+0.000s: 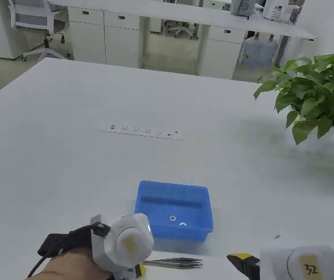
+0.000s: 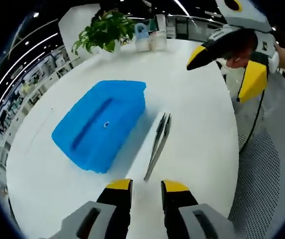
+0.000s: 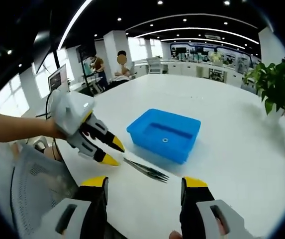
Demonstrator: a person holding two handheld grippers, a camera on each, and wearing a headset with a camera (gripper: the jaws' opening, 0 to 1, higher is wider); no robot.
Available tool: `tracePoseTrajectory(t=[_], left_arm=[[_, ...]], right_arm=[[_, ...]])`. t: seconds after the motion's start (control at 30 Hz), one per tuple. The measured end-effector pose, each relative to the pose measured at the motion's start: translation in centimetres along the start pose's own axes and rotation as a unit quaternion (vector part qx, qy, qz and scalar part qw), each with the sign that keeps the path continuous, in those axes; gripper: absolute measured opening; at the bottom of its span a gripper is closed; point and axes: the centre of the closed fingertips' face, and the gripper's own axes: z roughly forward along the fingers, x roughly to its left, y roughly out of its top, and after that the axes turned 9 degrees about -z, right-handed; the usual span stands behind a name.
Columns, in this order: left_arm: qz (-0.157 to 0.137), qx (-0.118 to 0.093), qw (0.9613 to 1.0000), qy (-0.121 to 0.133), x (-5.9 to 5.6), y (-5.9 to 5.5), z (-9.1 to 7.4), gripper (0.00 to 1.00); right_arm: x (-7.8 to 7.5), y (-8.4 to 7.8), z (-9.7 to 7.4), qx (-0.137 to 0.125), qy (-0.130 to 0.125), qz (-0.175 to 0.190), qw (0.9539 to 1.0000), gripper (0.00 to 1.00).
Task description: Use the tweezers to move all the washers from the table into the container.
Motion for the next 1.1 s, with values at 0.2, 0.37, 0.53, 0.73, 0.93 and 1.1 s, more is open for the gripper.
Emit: tracePoseTrajectory(t=[0.2,0.37,0.53,0.73,0.93,1.1], left_arm=[[-0.168,-0.052,0.9843,0.009,0.0,0.3,-3.3,0.67],[-0.203,-0.106,0.9721,0.049,0.9,1.4,-6.3,0.87],[-0.237,-0.128,0.9601,0.076,1.3,1.1,-8.1,0.99],[-0.240,-0.125,0.9576,0.100,1.5,0.1,-9.2,0.99],[-0.243,-0.130,0.9557,0.104,1.2,0.0,-9.3,0.99],[-0.247,-0.143,0.9520,0.111,1.4,0.3,-9.7,0.99]], right_arm=[[-1.1,0.0,-0.8,-0.008,-0.005,0.027,0.9996,0.66],[-1.4,0.6,-1.4,-0.021,-0.010,0.037,0.9990,0.69],[-2.0,0.4,-1.8,-0.017,-0.027,0.029,0.9991,0.78],[-3.0,0.0,-2.4,-0.019,-0.043,0.041,0.9980,0.86],[-3.3,0.4,-2.7,-0.031,-0.047,0.056,0.9968,0.89],[-3.3,0.3,-2.7,-0.027,-0.050,0.053,0.9970,0.90]])
